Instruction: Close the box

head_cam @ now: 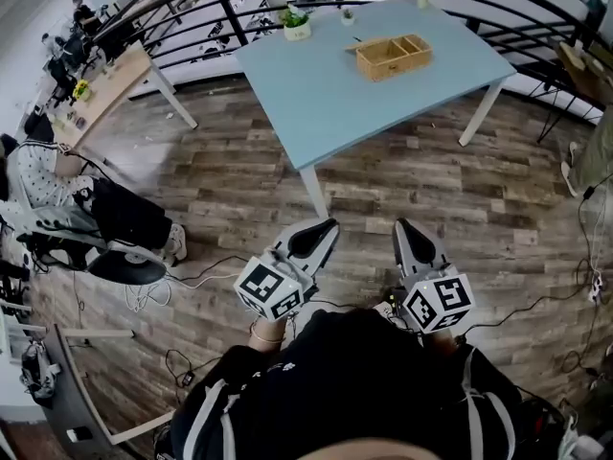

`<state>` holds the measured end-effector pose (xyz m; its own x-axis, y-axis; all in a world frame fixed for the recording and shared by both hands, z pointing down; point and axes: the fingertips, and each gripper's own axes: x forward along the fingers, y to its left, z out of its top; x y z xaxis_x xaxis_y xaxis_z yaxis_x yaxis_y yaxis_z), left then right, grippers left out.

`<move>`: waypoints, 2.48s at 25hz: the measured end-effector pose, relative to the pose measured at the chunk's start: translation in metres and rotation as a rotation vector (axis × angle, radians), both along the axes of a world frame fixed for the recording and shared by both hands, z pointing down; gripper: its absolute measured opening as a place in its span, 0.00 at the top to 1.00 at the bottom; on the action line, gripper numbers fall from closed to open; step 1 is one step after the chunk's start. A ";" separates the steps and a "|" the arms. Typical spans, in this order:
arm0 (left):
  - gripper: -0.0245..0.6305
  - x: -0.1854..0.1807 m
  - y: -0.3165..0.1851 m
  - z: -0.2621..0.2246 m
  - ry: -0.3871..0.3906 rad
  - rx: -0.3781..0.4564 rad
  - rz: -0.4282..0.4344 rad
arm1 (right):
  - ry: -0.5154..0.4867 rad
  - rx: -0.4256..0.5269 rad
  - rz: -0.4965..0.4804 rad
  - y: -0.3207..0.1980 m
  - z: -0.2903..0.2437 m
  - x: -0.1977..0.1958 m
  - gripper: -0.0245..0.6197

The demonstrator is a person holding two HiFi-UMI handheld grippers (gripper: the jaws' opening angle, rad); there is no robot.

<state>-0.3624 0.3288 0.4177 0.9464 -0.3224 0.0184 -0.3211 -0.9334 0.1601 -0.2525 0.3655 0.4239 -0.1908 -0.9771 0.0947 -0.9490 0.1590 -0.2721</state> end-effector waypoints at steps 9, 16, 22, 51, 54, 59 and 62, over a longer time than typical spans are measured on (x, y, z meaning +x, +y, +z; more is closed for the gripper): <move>0.92 0.011 -0.002 0.003 -0.001 -0.002 -0.026 | -0.028 0.003 -0.026 -0.004 0.007 0.011 0.96; 0.92 0.041 -0.003 0.006 -0.024 -0.004 -0.016 | -0.028 0.006 -0.033 -0.004 0.010 0.038 0.96; 0.92 0.077 -0.009 0.010 -0.034 -0.009 -0.014 | -0.039 0.006 -0.035 -0.007 0.014 0.074 0.95; 0.92 0.175 -0.014 0.019 -0.070 -0.041 -0.002 | -0.055 -0.024 -0.041 -0.006 0.028 0.166 0.87; 0.91 0.182 -0.025 0.021 -0.064 -0.044 0.001 | -0.048 -0.023 -0.039 -0.016 0.027 0.172 0.86; 0.91 0.201 -0.047 0.019 -0.039 -0.043 0.010 | -0.027 -0.021 -0.028 -0.035 0.023 0.189 0.86; 0.91 0.213 -0.064 0.019 -0.020 -0.043 0.011 | -0.010 -0.027 -0.030 -0.051 0.023 0.200 0.85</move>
